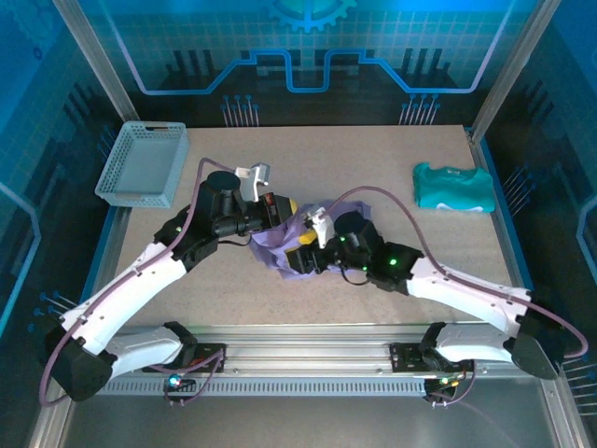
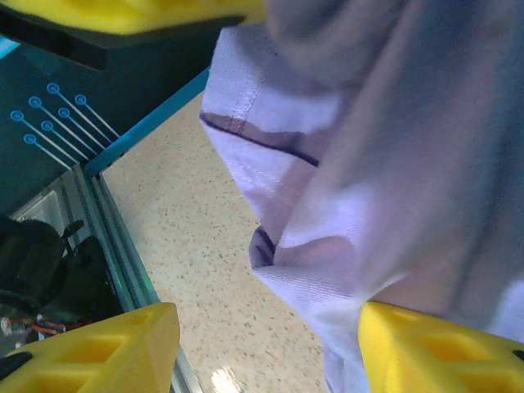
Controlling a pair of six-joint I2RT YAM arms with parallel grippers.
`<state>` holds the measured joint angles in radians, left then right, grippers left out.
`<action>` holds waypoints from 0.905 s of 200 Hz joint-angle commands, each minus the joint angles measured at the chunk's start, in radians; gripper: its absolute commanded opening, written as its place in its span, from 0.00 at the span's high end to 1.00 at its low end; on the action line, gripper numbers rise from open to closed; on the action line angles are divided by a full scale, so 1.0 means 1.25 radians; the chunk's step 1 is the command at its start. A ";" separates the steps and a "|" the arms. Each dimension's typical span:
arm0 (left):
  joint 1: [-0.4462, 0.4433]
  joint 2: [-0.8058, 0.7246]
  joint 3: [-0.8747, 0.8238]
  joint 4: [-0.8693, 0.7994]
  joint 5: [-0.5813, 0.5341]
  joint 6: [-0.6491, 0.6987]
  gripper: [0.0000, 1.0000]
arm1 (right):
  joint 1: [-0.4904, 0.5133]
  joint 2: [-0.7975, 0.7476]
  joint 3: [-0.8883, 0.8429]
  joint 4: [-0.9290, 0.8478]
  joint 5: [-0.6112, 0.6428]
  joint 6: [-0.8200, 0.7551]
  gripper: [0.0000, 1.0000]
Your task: Fold the inside-out t-shirt
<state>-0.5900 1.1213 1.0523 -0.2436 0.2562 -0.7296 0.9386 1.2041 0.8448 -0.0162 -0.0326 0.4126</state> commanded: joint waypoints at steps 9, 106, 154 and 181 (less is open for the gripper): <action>-0.009 -0.006 0.021 -0.002 -0.024 -0.013 1.00 | 0.033 0.053 0.024 0.088 0.162 0.112 0.41; -0.007 -0.035 0.009 -0.021 -0.056 -0.002 1.00 | -0.014 0.075 0.006 0.166 0.228 0.130 0.86; 0.076 -0.054 -0.002 -0.040 -0.029 0.022 0.98 | -0.135 0.010 -0.039 0.224 -0.162 0.009 0.99; 0.123 -0.051 0.000 -0.044 0.024 0.045 0.91 | -0.186 0.002 -0.036 0.224 -0.312 0.002 1.00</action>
<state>-0.4808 1.0779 1.0519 -0.2886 0.2268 -0.7227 0.7494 1.2312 0.8089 0.2283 -0.1673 0.4648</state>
